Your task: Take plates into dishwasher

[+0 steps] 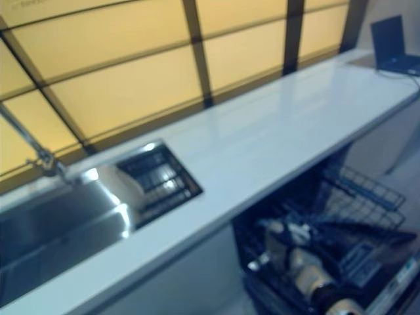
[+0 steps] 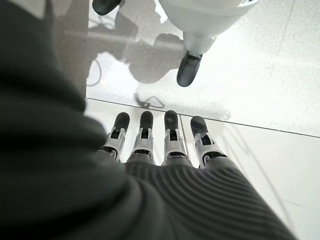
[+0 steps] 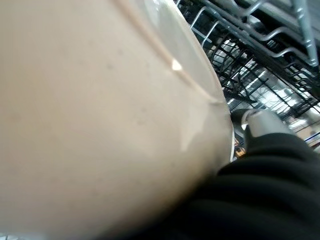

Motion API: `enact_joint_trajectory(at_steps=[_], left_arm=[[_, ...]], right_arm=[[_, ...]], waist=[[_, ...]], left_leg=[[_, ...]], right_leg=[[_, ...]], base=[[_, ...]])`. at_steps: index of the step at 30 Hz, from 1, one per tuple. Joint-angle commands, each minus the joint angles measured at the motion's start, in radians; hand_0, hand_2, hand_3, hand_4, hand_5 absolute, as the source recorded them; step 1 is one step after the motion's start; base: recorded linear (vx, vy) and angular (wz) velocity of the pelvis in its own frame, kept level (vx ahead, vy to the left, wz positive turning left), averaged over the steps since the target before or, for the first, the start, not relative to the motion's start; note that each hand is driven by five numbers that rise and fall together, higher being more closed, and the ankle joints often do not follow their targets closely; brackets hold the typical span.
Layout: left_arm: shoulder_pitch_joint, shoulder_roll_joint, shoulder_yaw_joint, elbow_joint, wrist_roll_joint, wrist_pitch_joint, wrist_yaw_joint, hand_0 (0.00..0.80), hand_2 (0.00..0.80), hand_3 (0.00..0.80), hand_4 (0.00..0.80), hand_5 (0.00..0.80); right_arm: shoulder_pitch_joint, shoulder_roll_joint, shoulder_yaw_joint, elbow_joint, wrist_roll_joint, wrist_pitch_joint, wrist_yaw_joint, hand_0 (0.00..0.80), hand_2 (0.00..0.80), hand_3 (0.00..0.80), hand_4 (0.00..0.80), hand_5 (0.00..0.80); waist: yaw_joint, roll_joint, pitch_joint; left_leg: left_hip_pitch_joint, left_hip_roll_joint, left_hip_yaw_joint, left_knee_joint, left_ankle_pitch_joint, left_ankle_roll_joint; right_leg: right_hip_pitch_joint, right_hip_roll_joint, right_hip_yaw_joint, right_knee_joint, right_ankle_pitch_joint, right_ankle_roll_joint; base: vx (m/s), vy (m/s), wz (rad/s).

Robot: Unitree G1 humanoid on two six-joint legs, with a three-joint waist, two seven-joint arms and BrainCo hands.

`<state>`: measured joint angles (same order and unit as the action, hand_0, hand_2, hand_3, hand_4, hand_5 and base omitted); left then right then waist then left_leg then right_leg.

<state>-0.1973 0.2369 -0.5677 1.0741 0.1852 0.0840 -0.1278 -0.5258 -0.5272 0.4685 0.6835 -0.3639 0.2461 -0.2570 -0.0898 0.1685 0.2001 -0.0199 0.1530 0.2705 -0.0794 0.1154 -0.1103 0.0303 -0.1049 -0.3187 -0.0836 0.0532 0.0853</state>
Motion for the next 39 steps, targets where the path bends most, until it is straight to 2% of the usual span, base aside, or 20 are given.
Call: enact_joint_trajectory(at_steps=[1,10,18,31,39], left_arm=[[-0.090,0.019,-0.026,0.021,0.041,-0.022,-0.001,0.000,0.000,0.000,0.000,0.000],[-0.100,0.017,-0.027,0.022,0.040,-0.025,0.003,0.000,0.000,0.000,0.000,0.000],[-0.102,0.021,-0.010,0.017,0.049,-0.004,0.005,0.000,0.000,0.000,0.000,0.000],[-0.107,0.021,0.003,-0.007,0.050,0.026,0.010,0.000,0.000,0.000,0.000,0.000],[-0.111,0.029,0.001,-0.030,0.043,0.059,0.007,0.000,0.000,0.000,0.000,0.000]], right_arm=[[0.035,0.056,0.058,0.171,-0.012,0.030,0.046,0.800,0.800,0.800,0.800,0.800],[0.039,0.076,0.071,0.173,-0.001,-0.026,0.067,0.800,0.800,0.800,0.800,0.800],[0.073,0.086,0.101,0.065,0.005,-0.070,0.112,0.800,0.800,0.800,0.800,0.800],[0.130,0.103,0.137,-0.089,0.008,-0.078,0.192,0.800,0.800,0.800,0.800,0.800],[0.163,0.102,0.153,-0.175,0.119,-0.041,0.256,0.800,0.800,0.800,0.800,0.800]], waist=[[0.033,-0.052,0.064],[0.033,-0.056,0.074],[0.022,-0.073,0.080],[0.007,-0.101,0.089],[0.005,-0.107,0.097]], left_leg=[[-0.034,-0.079,0.008,-0.008,-0.017,0.019],[-0.038,-0.081,0.004,-0.008,-0.016,0.021],[-0.034,-0.077,0.008,-0.008,-0.018,0.023],[-0.028,-0.062,0.017,-0.008,-0.016,0.023],[-0.029,-0.059,0.013,-0.008,-0.013,0.022]], right_leg=[[-0.073,-0.002,0.042,0.100,-0.054,-0.004],[-0.080,-0.001,0.045,0.102,-0.052,-0.005],[-0.083,0.003,0.050,0.106,-0.052,-0.004],[-0.082,0.011,0.059,0.112,-0.055,-0.003],[-0.081,0.008,0.056,0.117,-0.059,-0.003]], base=[[0.000,0.000,0.00],[0.000,0.000,0.00],[0.000,0.000,0.00],[0.000,0.000,0.00],[0.000,0.000,0.00]])
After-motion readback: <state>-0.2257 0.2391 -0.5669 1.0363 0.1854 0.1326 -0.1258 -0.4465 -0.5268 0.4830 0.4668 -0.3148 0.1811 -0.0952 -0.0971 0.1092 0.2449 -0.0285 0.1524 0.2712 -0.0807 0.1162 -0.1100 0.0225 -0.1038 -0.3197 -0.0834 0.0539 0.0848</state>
